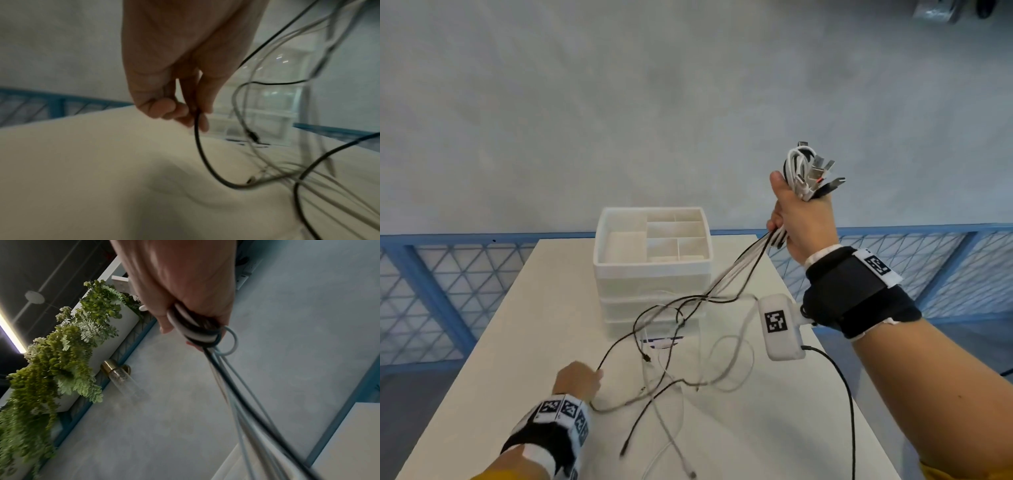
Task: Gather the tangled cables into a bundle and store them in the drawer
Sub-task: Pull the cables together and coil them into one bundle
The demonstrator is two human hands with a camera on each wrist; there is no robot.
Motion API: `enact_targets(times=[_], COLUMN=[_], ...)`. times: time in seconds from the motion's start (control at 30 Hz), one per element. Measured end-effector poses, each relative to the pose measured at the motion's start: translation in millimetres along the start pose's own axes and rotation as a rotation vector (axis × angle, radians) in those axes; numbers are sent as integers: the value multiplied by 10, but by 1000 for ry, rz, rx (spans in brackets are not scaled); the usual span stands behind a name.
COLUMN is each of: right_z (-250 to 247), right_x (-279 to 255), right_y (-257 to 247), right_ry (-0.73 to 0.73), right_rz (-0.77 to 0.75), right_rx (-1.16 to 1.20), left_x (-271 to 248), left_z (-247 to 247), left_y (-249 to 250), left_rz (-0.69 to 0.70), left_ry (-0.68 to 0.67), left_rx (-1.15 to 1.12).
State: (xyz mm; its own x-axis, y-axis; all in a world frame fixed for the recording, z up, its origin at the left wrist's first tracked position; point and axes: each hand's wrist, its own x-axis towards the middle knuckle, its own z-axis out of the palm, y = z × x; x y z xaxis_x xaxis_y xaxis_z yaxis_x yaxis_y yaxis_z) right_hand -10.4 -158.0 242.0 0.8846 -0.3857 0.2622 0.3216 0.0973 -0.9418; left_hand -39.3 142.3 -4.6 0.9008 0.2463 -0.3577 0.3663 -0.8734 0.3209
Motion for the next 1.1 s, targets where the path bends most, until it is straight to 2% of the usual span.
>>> enact_targets(times=[0.1, 0.2, 0.27, 0.33, 0.37, 0.4, 0.47, 0.57, 0.67, 0.73, 0.77, 0.83, 0.9, 0.97, 1.0, 1.07, 1.1], right_z=[23, 84, 152, 233, 274, 313, 372, 355, 216, 116, 75, 24, 23, 69, 104, 183, 221], right_x=[31, 11, -29, -67, -84, -101, -130, -138, -88, -48, -23, 18, 41, 23, 4, -44, -67], right_y=[-23, -11, 4, 7, 4, 2, -2, -27, -66, -98, -123, -169, -209, -201, -182, -138, -120], right_ry=[-2, -57, -96, -129, -144, -159, -189, -198, -166, -127, -110, -77, -68, -105, -131, -178, -194], right_rz=[-24, -32, -39, -45, -49, -52, -58, -55, -74, -79, -82, -89, -96, -101, -102, -101, -98], right_rx=[-5, -7, 3, 22, 29, 33, 30, 19, 34, 54, 69, 106, 131, 123, 115, 105, 101], left_x=[-5, -125, -274, -477, -592, -687, -741, -612, -395, -162, -30, 140, 185, 116, 57, -71, -168], left_z=[43, -176, -394, -565, -630, -669, -654, -579, -575, -536, -498, -396, -291, -301, -357, -508, -581], left_y=[-152, 92, 390, 776, 978, 1169, 1452, 1505, 1220, 857, 645, 244, 35, 85, 185, 442, 588], left_rz=[-105, -46, 112, 443, 610, 720, 784, 763, 635, 437, 318, 75, -55, -74, -52, 103, 226], left_ry=[-93, -47, 123, 319, 321, 272, 142, 99, 183, 232, 215, 104, 13, -20, 9, 132, 221], left_rx=[141, 155, 46, -124, -189, -209, -137, -178, -280, -249, -205, -96, -48, -6, 2, -51, -127])
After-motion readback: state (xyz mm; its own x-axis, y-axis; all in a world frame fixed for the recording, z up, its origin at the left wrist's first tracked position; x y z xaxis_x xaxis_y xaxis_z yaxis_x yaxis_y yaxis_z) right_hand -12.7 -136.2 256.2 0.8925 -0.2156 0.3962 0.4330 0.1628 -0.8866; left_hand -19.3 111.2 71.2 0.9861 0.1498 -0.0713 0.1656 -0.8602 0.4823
